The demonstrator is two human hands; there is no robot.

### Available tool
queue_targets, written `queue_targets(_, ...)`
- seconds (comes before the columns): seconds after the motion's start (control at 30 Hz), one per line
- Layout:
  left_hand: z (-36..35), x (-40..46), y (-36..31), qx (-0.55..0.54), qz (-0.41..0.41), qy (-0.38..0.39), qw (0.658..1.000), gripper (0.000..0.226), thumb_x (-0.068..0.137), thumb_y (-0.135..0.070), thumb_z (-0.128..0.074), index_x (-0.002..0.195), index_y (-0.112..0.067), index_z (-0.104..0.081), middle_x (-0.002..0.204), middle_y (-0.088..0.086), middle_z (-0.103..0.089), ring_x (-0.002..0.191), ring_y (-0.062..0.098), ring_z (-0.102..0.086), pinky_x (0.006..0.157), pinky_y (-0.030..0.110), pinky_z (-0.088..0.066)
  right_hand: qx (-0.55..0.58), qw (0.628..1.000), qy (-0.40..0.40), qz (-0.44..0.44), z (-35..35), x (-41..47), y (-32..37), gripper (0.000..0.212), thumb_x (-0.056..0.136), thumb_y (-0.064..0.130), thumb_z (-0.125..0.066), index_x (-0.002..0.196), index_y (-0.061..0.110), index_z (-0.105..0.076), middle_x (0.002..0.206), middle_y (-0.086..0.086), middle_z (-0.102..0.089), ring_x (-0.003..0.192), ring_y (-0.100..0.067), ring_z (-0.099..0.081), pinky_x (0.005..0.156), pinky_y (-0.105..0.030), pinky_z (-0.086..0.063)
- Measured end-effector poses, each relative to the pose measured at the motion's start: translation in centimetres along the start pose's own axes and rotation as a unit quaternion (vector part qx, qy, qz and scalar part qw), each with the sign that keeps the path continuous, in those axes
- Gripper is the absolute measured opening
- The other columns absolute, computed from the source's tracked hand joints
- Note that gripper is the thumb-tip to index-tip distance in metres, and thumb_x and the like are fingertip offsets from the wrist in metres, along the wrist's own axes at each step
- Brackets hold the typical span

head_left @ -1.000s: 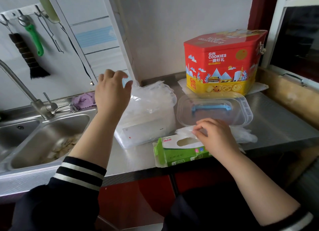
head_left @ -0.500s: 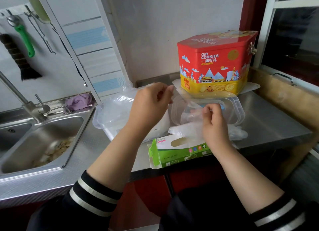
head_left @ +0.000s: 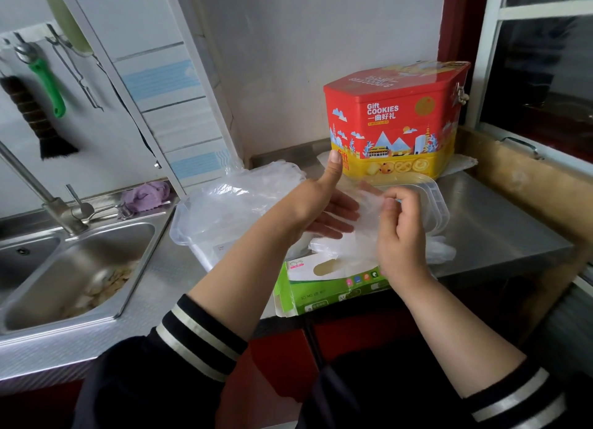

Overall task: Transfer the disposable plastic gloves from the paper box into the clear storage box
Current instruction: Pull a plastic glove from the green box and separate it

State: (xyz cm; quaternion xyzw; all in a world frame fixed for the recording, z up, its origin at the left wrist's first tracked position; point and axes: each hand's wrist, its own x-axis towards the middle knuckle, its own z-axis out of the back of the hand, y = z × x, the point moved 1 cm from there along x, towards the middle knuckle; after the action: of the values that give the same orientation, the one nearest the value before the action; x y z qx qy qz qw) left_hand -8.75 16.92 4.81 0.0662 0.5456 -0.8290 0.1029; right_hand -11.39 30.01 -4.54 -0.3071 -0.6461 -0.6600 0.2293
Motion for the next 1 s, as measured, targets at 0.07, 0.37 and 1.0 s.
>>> queue_targets(0.07, -0.1, 0.5, -0.3, -0.013, -0.014, -0.049, 0.999, 0.065, 0.093, -0.06, -0.047, 0.097, 0.001, -0.068, 0.084, 0.014, -0.072, 0.07, 0.026, -0.072, 0.065, 0.035, -0.061, -0.025, 0.998, 0.033, 0.053, 0.1, -0.3, -0.6, 0.012, 0.101, 0.01, -0.04, 0.101, 0.004, -0.05, 0.091, 0.028, -0.051, 0.079, 0.011, -0.05, 0.066, -0.01, -0.038)
queue_targets(0.37, 1.6, 1.3, -2.7, 0.154, -0.139, -0.188, 0.96, 0.021, 0.092, -0.012, -0.051, 0.076, -0.007, -0.065, 0.054, -0.004, -0.064, 0.044, 0.015, -0.063, 0.045, 0.026, -0.051, -0.056, 0.987, 0.136, 0.062, 0.1, -0.7, -1.3, 0.035, 0.098, 0.04, -0.045, 0.125, 0.02, -0.041, 0.134, 0.005, -0.054, 0.124, -0.009, -0.053, 0.099, -0.023, -0.044)
queue_targets(1.0, 17.8, 0.5, 7.1, 0.124, -0.006, -0.439, 0.89, 0.01, 0.09, -0.017, -0.055, 0.089, -0.019, -0.065, 0.07, -0.002, -0.063, 0.026, 0.002, -0.043, 0.045, 0.02, -0.033, -0.281, 0.936, 0.203, 0.066, -0.2, -1.2, -2.6, 0.025, 0.082, 0.029, -0.072, 0.1, 0.012, -0.069, 0.093, -0.003, -0.073, 0.086, -0.03, -0.066, 0.082, -0.043, -0.049)
